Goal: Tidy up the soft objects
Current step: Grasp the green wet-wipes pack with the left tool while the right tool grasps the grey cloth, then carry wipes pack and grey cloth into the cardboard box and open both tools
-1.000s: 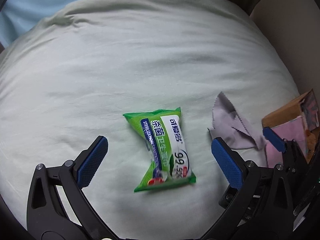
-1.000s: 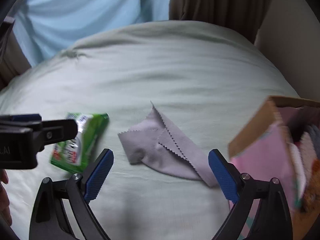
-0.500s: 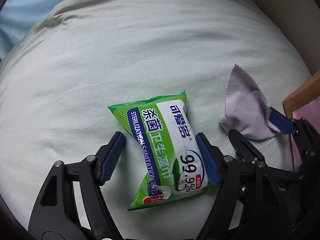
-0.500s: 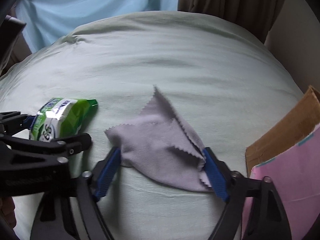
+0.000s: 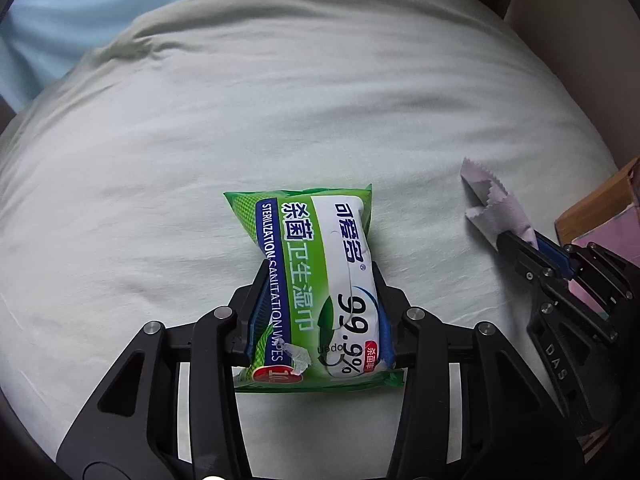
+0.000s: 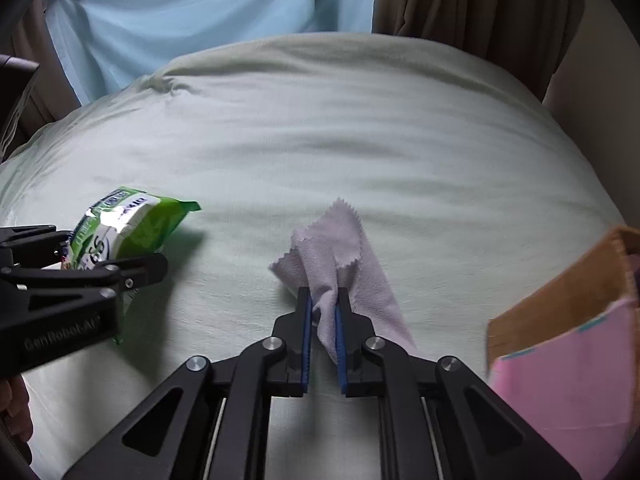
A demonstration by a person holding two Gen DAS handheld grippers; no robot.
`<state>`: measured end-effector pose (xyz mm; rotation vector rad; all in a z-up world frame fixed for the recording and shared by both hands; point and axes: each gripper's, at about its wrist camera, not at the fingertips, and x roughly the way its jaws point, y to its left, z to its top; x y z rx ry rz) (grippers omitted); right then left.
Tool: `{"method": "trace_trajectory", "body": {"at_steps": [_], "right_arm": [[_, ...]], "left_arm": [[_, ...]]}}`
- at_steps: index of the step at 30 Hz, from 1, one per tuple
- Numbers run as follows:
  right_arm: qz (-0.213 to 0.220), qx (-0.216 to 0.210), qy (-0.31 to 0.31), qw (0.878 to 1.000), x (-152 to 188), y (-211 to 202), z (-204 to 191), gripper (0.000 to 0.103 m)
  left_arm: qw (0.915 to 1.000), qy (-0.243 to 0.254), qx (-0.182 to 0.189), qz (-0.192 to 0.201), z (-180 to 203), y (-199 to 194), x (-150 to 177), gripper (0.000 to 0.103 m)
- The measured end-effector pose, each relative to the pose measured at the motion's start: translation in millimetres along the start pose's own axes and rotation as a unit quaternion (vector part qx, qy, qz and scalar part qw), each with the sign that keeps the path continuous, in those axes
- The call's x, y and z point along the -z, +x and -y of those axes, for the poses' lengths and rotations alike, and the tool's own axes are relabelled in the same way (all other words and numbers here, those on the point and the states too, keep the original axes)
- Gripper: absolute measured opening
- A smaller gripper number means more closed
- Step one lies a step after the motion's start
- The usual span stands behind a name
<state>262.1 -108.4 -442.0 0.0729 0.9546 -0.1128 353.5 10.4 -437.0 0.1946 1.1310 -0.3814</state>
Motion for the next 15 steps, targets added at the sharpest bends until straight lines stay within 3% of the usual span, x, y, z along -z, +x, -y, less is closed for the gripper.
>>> {"method": "trace_trajectory", "body": {"at_steps": [8,15], "right_arm": [[0.032,-0.01,0.024,0.999,-15.7,-60.1,4.4,0.009],[0.067,-0.019,0.044,0.997,-35.6,-143.8,1.7,0.009]], "left_arm": [[0.9994,-0.015,-0.007,0.03,-7.1,-64.1,0.7,0.04],[0.9973,-0.025,-0.01,0.068,-7.3,-155.7,2.5,0.04]]}}
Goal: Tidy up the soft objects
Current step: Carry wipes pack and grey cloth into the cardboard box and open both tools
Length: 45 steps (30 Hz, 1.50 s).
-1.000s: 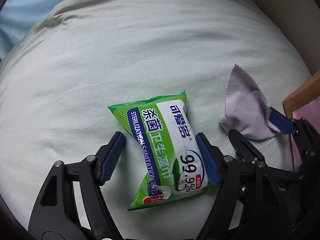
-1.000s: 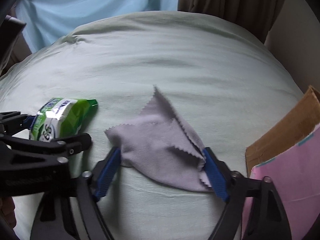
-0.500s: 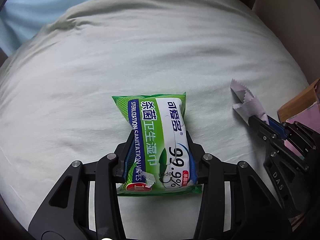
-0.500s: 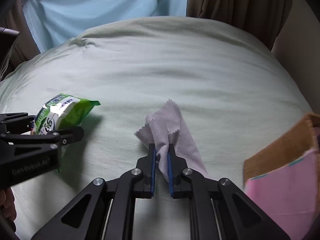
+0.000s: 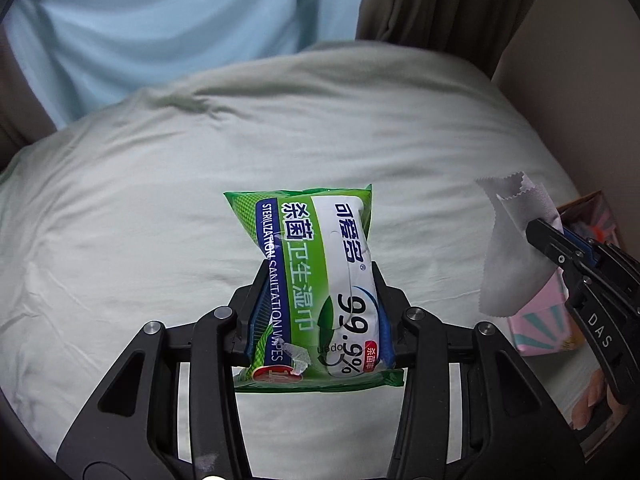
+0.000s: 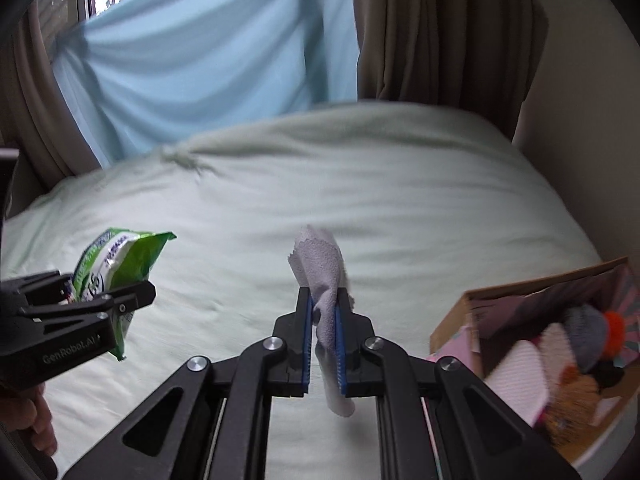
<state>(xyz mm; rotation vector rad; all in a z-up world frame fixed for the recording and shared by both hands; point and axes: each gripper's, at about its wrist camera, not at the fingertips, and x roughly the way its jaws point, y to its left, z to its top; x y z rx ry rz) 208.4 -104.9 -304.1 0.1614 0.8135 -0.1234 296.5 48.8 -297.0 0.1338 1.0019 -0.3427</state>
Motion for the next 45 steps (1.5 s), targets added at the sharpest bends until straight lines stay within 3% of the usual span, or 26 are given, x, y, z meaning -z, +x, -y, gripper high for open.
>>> {"method": "trace_trajectory", "body": {"at_steps": [12,22,33,45], "right_arm": [[0.026,-0.029,0.075,0.996,-38.4,-138.1,13.2,0.009],[0.038,-0.038,0.096,0.994,-45.3,-194.5,84.9,0.009],[0.013,-0.032,0.077,0.996,-47.6,-196.2,202.7,0.009],[-0.044,-0.037,0.101,0.993,-32.3,-127.0,302.5,0.009]], "left_arm": [[0.999,-0.014,0.018,0.038,28.6,-133.5,-15.1,0.04],[0.998,-0.008,0.031,0.055,115.4,-176.9,-27.0,0.04],[0.9982,-0.033,0.043,0.025,230.4,-139.2,-31.1,0.04],[0.9978,-0.023,0.04,-0.047,319.2,-38.7,-24.8,0.04]]}}
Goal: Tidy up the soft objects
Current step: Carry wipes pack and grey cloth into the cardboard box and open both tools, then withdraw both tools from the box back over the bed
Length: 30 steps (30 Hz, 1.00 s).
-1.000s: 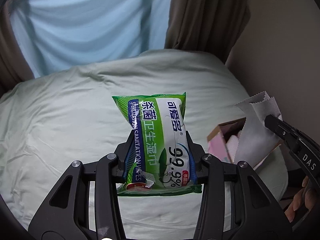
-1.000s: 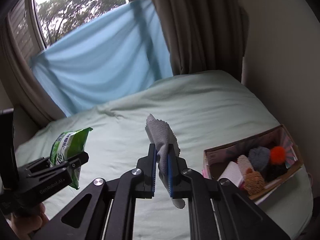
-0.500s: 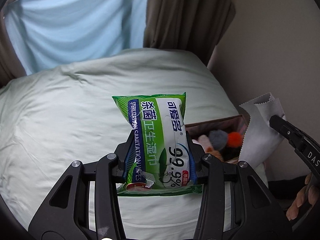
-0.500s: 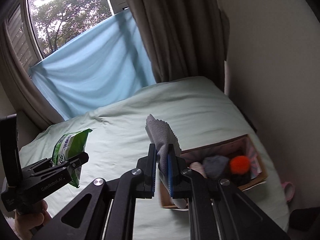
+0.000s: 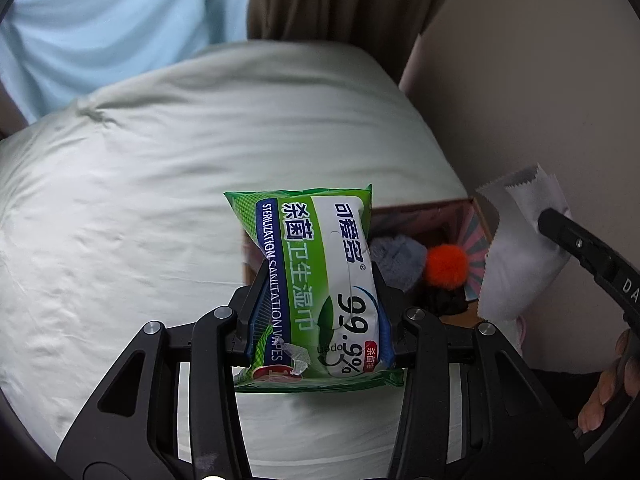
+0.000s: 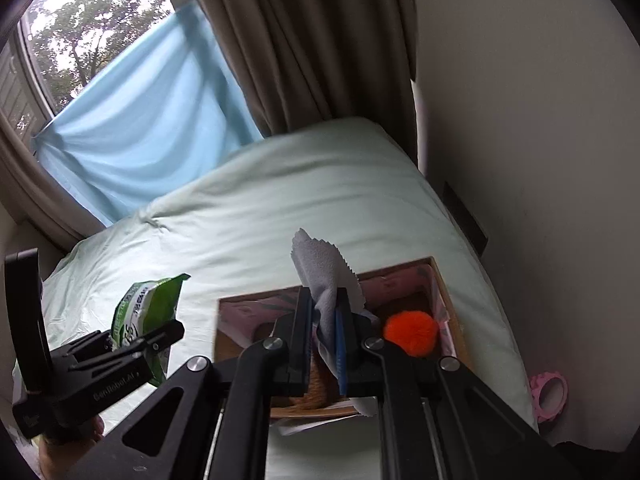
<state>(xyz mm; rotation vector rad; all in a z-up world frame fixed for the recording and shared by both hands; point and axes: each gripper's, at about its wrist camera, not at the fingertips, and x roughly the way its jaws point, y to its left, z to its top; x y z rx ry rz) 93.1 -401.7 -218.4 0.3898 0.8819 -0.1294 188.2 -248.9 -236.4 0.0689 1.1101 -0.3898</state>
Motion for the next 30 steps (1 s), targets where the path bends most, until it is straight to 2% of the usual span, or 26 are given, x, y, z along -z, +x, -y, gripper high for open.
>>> {"method": "trace_trajectory", "body": {"at_steps": [7,14,16,17,18,19,20,21,22,23,30], "right_arm": [[-0.038,-0.01,0.025,0.999,1.6,45.0,29.4,0.009],[-0.086,-0.012,0.012,0.996,6.6,88.7,38.0,0.009],[-0.1,-0.015,0.012,0.995,8.2,98.4,40.4,0.009],[-0.106,-0.013,0.011,0.994,9.0,102.9,41.4,0.009],[-0.115,-0.013,0.009,0.993,9.7,107.2,41.5,0.01],[-0.121,-0.011,0.008,0.993,10.5,110.3,42.2,0.017],[-0.125,-0.008,0.008,0.992,10.9,112.7,42.8,0.038],[-0.127,-0.006,0.008,0.992,11.9,114.6,43.7,0.074],[-0.126,-0.009,0.009,0.992,12.3,115.2,44.7,0.092],[-0.122,-0.014,0.012,0.992,13.0,114.0,45.3,0.103],[-0.123,-0.005,0.01,0.992,16.7,106.7,38.4,0.103]], "left_arm": [[0.9993,0.006,-0.007,-0.037,16.8,53.4,-1.8,0.04],[0.9966,0.02,-0.019,-0.077,17.2,98.4,1.7,0.041],[0.9957,0.023,-0.011,-0.089,17.4,103.4,5.3,0.054],[0.9953,0.022,-0.01,-0.094,17.2,105.9,5.5,0.079],[0.9953,0.02,-0.01,-0.095,16.3,106.7,6.5,0.099],[0.9956,0.018,-0.008,-0.092,14.1,105.5,7.2,0.103],[0.9959,0.016,-0.006,-0.089,12.6,104.0,8.0,0.103],[0.9956,0.016,-0.007,-0.092,12.7,103.8,8.1,0.103],[0.9953,0.017,-0.01,-0.095,11.7,103.6,9.6,0.103],[0.995,0.018,-0.013,-0.097,10.4,102.9,11.1,0.103],[0.9958,0.007,-0.015,-0.09,-1.4,81.9,19.7,0.103]]}}
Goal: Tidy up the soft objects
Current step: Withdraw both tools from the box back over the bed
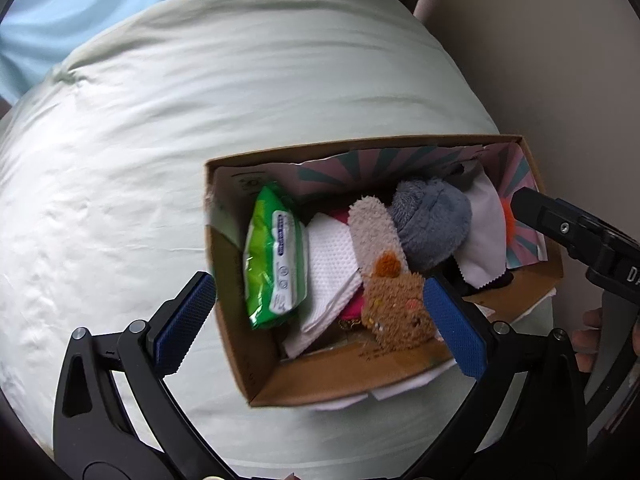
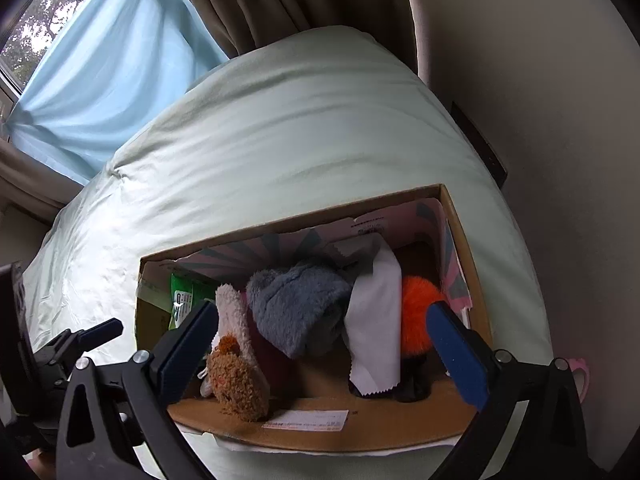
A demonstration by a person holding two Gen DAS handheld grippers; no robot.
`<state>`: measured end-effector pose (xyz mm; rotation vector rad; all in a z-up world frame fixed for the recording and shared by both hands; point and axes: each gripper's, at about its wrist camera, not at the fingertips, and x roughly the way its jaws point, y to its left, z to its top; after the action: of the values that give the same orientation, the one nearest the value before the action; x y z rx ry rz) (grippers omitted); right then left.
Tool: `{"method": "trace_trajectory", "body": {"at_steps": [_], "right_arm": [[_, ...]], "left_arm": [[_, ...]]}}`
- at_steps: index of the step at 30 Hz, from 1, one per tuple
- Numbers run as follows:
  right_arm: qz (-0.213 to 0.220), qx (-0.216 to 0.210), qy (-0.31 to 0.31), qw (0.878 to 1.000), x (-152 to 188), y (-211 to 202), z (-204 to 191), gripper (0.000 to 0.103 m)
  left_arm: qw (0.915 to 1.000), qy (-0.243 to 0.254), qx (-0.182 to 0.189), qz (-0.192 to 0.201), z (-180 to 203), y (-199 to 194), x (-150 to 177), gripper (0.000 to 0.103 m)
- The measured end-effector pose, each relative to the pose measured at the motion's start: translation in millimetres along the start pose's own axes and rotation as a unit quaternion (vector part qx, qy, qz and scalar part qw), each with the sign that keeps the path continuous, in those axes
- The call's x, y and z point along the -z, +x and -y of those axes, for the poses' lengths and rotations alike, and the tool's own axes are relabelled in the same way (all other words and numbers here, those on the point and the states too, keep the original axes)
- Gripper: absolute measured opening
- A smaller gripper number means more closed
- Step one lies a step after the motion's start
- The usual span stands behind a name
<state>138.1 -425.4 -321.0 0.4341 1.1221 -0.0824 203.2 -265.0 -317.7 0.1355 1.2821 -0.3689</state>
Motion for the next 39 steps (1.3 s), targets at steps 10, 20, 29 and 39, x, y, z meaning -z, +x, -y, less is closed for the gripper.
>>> {"method": "trace_trajectory", "body": {"at_steps": [10,20,29,39], "right_arm": [[0.022,-0.01,-0.034,0.999,5.0,-55.9,-40.1,0.103],[0.057,-0.033,-0.089,0.994,12.4,-150.4,-124.4,0.103],[0.137,-0.038,-0.148,0.979,26.2,-239.9,-218.7,0.103],[0.221,-0.02,-0.185,0.957,48.7,-305.3,-280.4,0.103]], "left_arm": [[0.9984,-0.031,0.013,0.045,-24.8,-73.1,8.8,0.103],[0.9888,-0.063,-0.003,0.136,-82.9,-214.0,36.4,0.103],[0.9677,-0.093,-0.032,0.232,-134.9,-334.3,69.2,0.103],[0.9322,-0.096,-0.066,0.343,-162.6,-427.6,108.7,0.103]]}}
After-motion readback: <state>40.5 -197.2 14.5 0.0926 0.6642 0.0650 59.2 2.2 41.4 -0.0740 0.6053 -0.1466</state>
